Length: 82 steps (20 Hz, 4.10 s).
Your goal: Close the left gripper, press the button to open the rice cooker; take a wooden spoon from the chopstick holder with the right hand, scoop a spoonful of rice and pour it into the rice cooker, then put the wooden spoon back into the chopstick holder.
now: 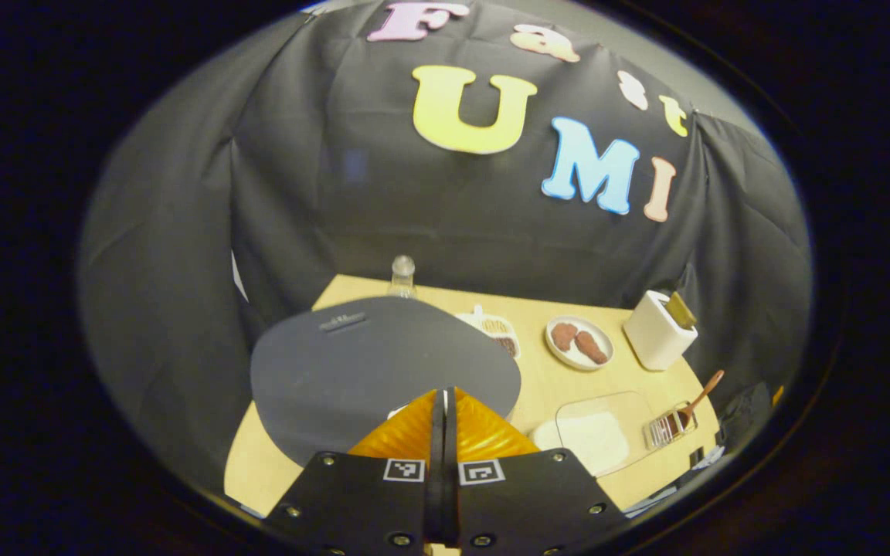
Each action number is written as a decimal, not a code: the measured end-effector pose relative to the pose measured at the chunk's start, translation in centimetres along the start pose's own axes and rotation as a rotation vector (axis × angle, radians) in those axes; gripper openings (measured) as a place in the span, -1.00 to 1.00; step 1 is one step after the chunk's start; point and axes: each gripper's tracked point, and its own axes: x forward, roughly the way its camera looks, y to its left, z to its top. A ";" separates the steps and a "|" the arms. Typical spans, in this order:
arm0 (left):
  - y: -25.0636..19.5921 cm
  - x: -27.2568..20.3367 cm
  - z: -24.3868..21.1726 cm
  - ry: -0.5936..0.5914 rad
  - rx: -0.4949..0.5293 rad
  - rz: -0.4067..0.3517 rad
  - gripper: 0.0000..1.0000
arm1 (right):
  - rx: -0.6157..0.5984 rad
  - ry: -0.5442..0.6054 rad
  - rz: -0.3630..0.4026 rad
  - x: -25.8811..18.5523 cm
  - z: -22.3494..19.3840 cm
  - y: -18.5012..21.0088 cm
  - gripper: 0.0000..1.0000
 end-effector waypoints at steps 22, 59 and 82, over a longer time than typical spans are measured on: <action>-8.5 -13.0 3.7 -0.341 0.158 0.074 0.92 | 0.059 0.091 0.189 11.3 2.2 3.4 0.90; -20.1 -11.3 -1.7 -0.129 0.150 0.315 0.93 | 0.367 0.627 0.369 25.6 -13.6 7.5 -0.50; -6.5 -10.5 -2.9 -0.185 0.099 -0.031 0.93 | 0.292 0.248 0.285 14.6 1.8 16.6 -0.57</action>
